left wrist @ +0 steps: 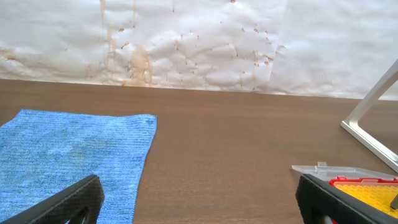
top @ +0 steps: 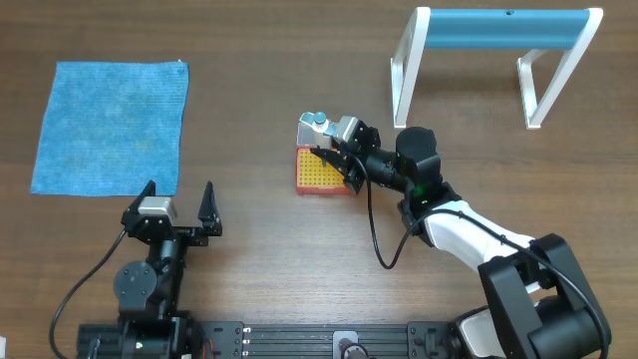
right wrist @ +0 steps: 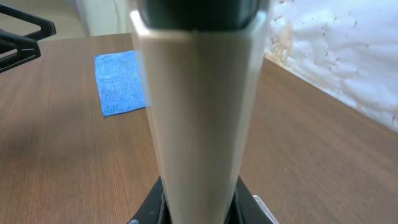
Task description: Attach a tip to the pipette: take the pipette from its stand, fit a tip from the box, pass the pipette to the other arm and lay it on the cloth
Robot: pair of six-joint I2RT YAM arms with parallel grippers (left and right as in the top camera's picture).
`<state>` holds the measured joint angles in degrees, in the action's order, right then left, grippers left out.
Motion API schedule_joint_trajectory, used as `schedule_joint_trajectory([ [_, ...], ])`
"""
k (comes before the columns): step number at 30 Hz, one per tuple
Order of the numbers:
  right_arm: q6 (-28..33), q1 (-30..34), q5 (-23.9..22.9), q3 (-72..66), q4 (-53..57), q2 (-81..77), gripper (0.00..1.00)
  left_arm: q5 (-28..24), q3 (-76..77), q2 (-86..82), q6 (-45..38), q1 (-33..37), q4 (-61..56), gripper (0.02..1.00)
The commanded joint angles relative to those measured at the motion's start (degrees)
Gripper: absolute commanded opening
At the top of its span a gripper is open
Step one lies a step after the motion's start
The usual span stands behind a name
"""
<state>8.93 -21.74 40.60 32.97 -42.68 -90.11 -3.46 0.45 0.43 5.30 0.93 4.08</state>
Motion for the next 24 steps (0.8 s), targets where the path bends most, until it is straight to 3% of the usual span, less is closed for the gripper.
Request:
schedule_joint_trajectory([
  [1, 0.6, -0.7, -1.0, 0.0, 1.5, 0.8, 0.077, -0.2, -0.1, -0.2, 0.5, -0.2, 0.3, 0.998],
  [19, -1.4, -0.9, -1.0, 3.3, 2.1, 4.6, 0.075, -0.2, -0.1, -0.2, 0.5, -0.2, 0.3, 0.998],
  [24, -1.3, -0.9, -1.0, 4.4, 6.8, 8.5, 0.075, -0.2, -0.1, -0.2, 0.5, -0.2, 0.3, 0.996],
])
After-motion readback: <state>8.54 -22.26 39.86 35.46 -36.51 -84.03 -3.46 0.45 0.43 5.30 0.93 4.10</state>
